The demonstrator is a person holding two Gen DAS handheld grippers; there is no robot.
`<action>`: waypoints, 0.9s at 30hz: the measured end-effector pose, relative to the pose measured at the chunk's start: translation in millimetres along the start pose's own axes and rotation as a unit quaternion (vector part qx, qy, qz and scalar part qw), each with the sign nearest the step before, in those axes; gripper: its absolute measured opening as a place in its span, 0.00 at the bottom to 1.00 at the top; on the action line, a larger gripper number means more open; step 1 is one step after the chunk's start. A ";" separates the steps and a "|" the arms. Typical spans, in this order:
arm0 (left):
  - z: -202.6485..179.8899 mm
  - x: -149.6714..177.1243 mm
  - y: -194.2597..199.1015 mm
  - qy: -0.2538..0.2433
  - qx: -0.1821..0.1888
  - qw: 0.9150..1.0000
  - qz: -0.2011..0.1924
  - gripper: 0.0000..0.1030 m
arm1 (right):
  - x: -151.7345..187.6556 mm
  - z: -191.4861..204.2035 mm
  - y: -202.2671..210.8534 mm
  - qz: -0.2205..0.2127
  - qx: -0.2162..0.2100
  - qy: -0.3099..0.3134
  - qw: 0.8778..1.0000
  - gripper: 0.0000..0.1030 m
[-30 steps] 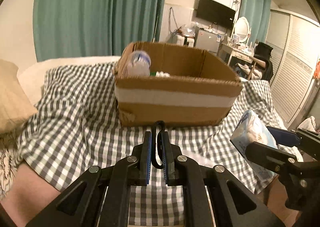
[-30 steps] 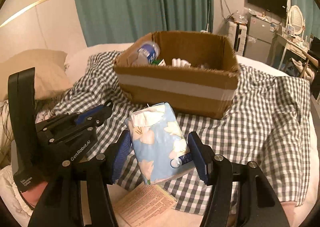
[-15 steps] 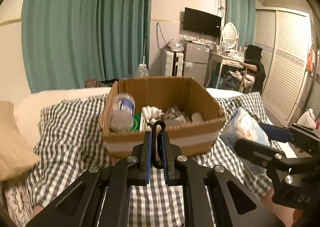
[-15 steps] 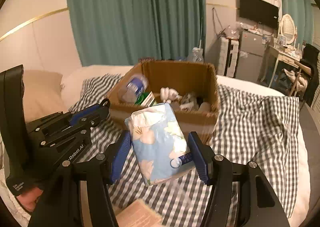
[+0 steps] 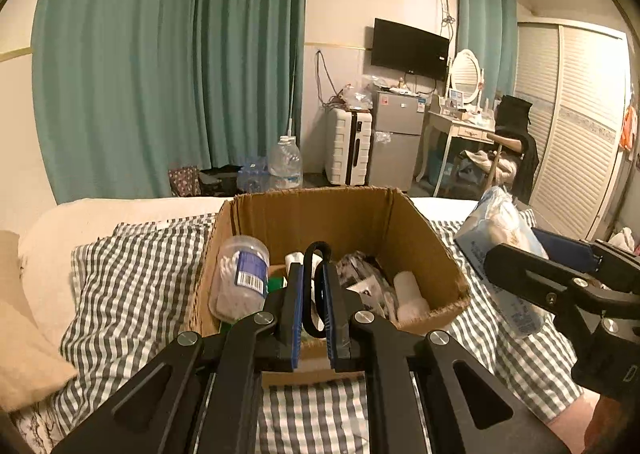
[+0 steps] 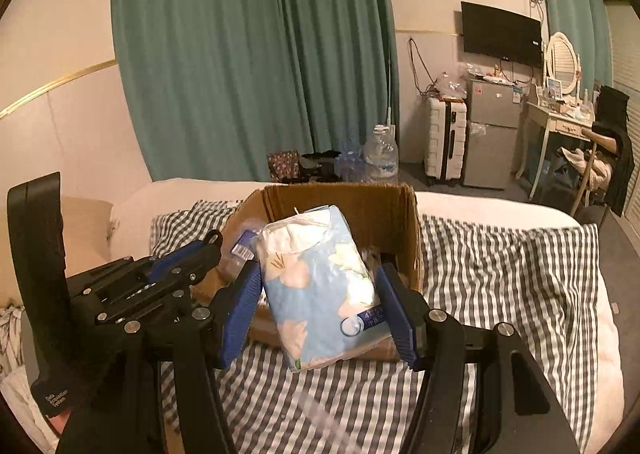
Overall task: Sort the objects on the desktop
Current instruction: 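Lift the hair tie and tissue packet and carry both over the box, then open both grippers to drop the hair tie and tissue packet into the box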
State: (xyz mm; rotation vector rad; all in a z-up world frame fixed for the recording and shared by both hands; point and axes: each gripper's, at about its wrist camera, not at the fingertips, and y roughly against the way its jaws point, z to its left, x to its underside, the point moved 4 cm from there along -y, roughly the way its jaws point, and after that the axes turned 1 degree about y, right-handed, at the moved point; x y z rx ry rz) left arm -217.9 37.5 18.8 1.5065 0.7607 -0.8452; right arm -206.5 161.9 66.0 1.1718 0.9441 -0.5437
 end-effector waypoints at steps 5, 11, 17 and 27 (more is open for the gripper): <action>1.4 -11.9 -15.9 -0.017 -0.004 1.000 0.002 0.09 | -10.2 -1.5 -19.8 0.001 -0.006 0.015 1.000 0.57; 6.7 -15.1 -44.9 -0.017 -0.004 1.000 0.009 0.09 | -15.5 -10.5 -55.7 0.010 -0.009 0.011 1.000 0.57; 9.7 -14.4 -89.6 -0.022 0.000 0.999 0.025 0.09 | -12.9 -27.9 -103.7 0.028 -0.007 -0.013 0.999 0.57; 18.8 -14.5 -154.5 -0.003 0.020 0.999 0.040 0.09 | -11.0 -54.6 -178.8 0.055 0.004 -0.027 0.998 0.57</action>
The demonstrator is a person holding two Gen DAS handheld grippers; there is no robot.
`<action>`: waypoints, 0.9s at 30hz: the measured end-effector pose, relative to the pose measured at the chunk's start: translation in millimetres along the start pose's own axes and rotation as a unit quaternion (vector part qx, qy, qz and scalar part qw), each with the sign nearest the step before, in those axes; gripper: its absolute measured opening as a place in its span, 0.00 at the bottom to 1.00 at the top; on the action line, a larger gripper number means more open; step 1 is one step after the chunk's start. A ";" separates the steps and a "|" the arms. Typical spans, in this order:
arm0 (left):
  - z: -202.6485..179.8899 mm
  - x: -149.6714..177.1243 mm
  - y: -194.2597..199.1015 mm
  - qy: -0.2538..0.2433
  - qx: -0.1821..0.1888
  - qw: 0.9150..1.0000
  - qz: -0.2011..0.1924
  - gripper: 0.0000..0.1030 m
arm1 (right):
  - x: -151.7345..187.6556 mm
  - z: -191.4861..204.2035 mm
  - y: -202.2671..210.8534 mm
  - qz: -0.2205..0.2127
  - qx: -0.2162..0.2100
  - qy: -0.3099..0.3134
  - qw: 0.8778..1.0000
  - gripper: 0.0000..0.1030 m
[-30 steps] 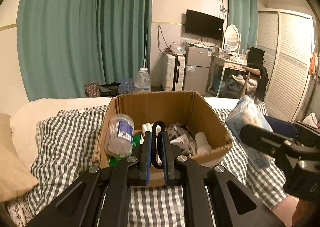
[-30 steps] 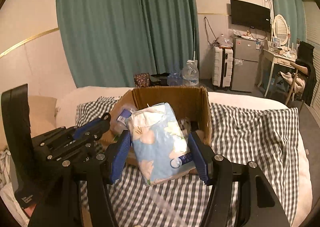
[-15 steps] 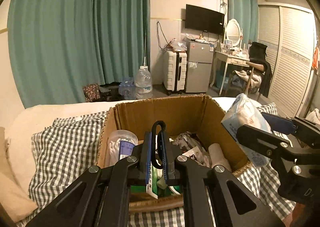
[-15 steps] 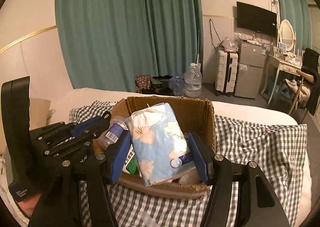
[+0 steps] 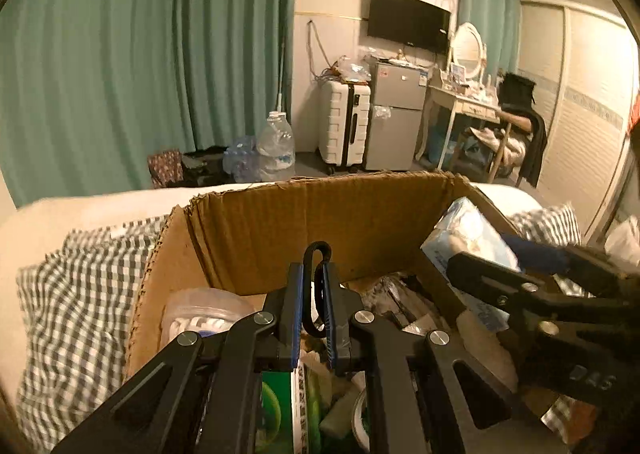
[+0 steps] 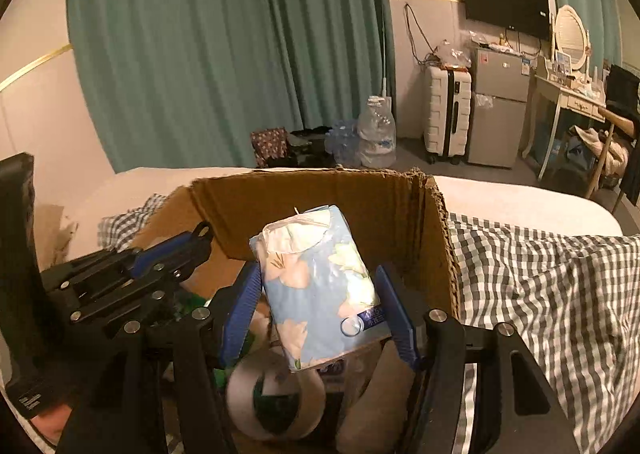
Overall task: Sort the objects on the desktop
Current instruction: 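Open both grippers to drop the hair tie and tissue packet into the box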
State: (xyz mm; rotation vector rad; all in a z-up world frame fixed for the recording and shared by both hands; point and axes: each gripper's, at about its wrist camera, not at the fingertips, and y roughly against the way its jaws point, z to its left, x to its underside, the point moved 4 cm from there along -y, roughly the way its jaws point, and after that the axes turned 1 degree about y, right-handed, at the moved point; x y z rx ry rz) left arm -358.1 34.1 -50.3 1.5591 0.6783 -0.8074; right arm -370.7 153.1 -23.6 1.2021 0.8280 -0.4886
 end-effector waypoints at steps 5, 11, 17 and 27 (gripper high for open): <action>5.4 -7.1 -5.9 0.018 -0.001 1.000 0.010 0.09 | -4.4 -10.8 -6.1 -0.010 -0.007 -0.028 1.000 0.57; 3.1 -9.2 -8.9 0.023 -0.010 0.999 0.022 0.37 | -3.1 -16.6 -1.2 -0.013 0.003 -0.035 0.999 0.80; 8.0 -9.5 9.5 0.038 -0.052 0.998 -0.022 0.99 | -5.0 -22.7 16.2 -0.039 -0.011 -0.053 0.998 0.89; -0.3 2.9 19.4 0.004 -0.067 0.997 -0.022 1.00 | 2.1 -22.3 31.1 -0.043 0.005 -0.055 0.998 0.89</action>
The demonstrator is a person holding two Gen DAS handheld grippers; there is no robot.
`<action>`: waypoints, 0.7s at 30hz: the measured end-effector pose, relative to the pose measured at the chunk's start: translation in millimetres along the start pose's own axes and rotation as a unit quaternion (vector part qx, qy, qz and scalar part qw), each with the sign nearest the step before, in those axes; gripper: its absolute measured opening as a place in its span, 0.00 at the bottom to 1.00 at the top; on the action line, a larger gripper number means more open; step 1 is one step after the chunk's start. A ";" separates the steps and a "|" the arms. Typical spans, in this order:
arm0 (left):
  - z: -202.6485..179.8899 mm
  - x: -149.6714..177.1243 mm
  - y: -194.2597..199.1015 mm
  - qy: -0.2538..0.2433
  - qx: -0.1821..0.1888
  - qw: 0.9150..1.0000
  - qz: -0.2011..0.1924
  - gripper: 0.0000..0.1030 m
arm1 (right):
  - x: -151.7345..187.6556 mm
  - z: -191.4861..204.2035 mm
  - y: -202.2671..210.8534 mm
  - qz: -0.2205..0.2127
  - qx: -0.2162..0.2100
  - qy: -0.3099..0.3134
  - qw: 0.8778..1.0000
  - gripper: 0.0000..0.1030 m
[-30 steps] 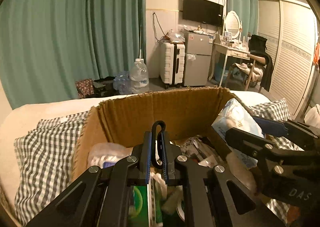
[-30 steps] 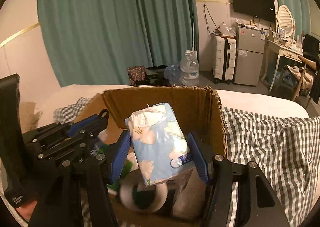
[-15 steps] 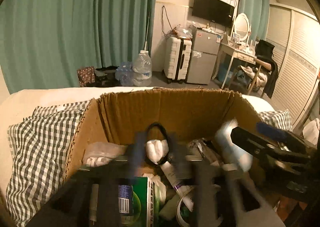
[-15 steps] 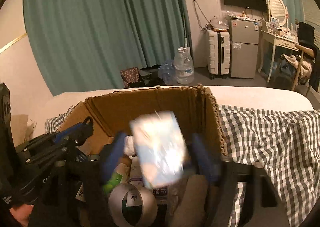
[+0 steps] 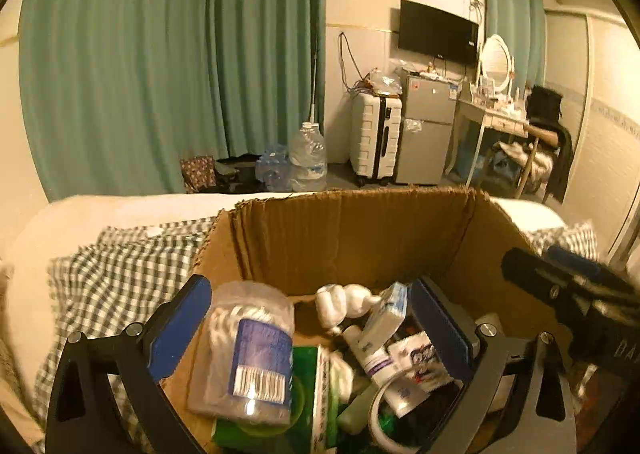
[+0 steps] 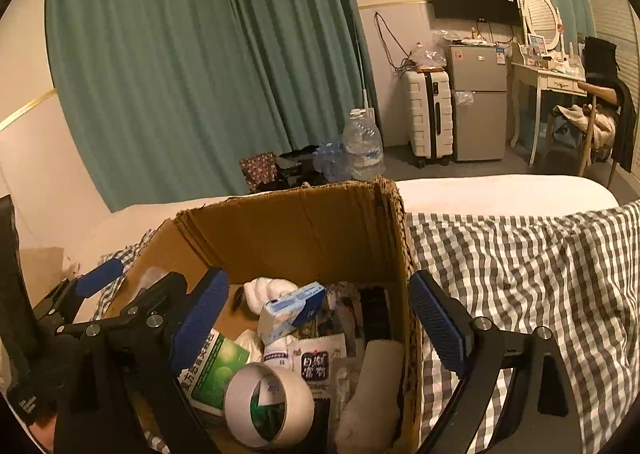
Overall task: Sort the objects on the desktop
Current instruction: 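Open both grippers to drop the hair tie and tissue packet into the box, then grasp the paper leaflet with the left gripper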
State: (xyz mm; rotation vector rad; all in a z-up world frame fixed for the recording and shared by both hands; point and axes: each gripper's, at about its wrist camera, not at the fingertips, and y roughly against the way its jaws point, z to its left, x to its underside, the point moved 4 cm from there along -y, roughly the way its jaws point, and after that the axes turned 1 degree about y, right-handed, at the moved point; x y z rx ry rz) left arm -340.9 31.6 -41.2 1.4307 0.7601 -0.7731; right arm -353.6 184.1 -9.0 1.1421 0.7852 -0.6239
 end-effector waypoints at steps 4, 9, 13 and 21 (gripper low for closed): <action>-4.5 2.5 18.5 -0.021 -0.012 1.000 0.000 1.00 | 3.6 5.4 24.2 0.002 -0.002 -0.001 1.000 0.89; -0.2 -0.4 58.3 0.002 -0.002 1.000 -0.006 1.00 | -2.8 17.1 69.3 -0.014 0.002 0.010 1.000 0.89; -0.8 -6.2 103.6 -0.001 -0.002 1.000 -0.018 1.00 | -6.0 26.7 117.0 -0.022 0.002 0.006 1.000 0.89; 3.3 -15.5 193.6 0.002 -0.013 0.999 -0.036 1.00 | 4.6 41.4 193.9 -0.015 -0.009 -0.012 1.000 0.89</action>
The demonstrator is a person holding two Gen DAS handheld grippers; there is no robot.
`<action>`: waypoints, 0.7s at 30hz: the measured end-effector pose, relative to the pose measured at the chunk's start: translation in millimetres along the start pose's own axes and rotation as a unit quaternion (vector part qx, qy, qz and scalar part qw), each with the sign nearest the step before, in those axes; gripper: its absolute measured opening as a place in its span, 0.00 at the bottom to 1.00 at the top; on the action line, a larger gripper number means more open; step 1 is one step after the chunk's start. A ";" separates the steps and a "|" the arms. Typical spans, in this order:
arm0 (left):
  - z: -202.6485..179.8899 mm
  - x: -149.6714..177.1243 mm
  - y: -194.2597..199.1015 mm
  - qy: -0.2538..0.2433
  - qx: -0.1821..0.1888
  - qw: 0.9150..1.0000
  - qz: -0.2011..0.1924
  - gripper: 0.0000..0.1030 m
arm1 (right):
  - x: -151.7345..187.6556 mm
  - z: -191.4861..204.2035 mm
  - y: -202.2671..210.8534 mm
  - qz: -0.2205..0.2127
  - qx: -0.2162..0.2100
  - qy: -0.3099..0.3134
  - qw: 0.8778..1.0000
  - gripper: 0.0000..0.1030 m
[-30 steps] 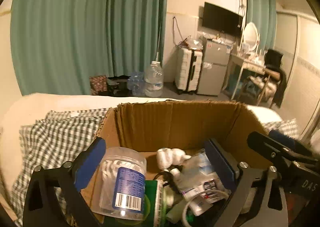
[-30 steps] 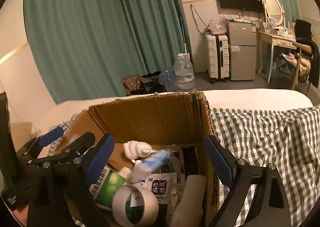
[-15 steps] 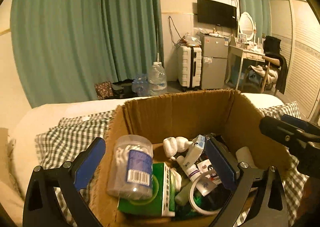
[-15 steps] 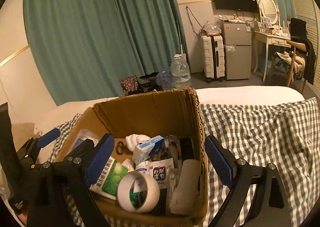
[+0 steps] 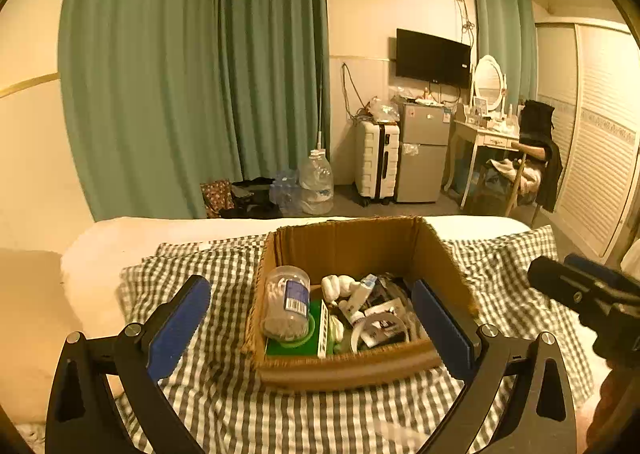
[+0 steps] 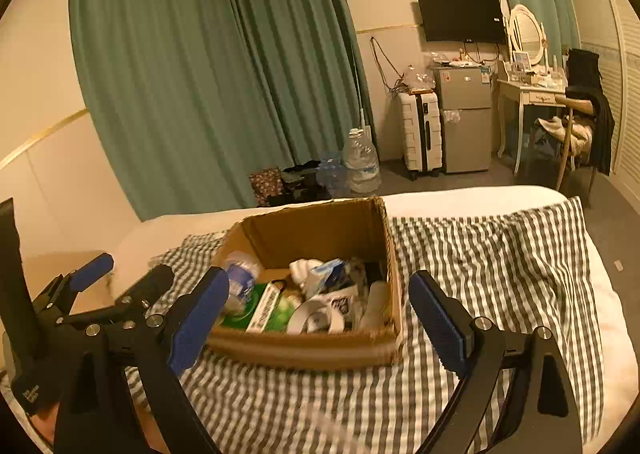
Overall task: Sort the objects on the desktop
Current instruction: 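Grasp the paper leaflet with the left gripper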
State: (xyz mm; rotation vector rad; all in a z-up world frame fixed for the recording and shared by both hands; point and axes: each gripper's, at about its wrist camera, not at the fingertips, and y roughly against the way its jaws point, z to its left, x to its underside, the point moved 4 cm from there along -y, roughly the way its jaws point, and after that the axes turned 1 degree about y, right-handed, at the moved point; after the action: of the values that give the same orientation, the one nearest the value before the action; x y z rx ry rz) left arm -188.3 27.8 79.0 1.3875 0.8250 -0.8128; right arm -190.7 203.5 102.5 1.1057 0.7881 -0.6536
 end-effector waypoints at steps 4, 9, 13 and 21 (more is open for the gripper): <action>3.6 14.4 31.8 0.008 0.004 1.000 0.011 1.00 | 11.0 6.0 26.7 0.009 -0.002 0.006 1.000 0.89; 8.0 51.1 43.4 0.027 0.002 0.998 0.053 1.00 | 32.6 15.8 41.6 0.023 0.014 0.048 0.998 0.89; 8.7 96.5 38.4 0.024 -0.010 0.996 0.090 1.00 | 64.2 16.8 33.8 0.045 0.015 0.058 0.997 0.89; -9.4 178.8 21.5 -0.005 -0.008 0.989 0.145 1.00 | 139.0 -6.6 -4.9 0.117 0.019 0.044 0.992 0.89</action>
State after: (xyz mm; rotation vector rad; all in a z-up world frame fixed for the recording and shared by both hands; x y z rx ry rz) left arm -81.6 36.8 -66.1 1.4463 0.6029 -0.5858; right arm -117.2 197.9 -15.5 1.2469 0.7105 -0.4265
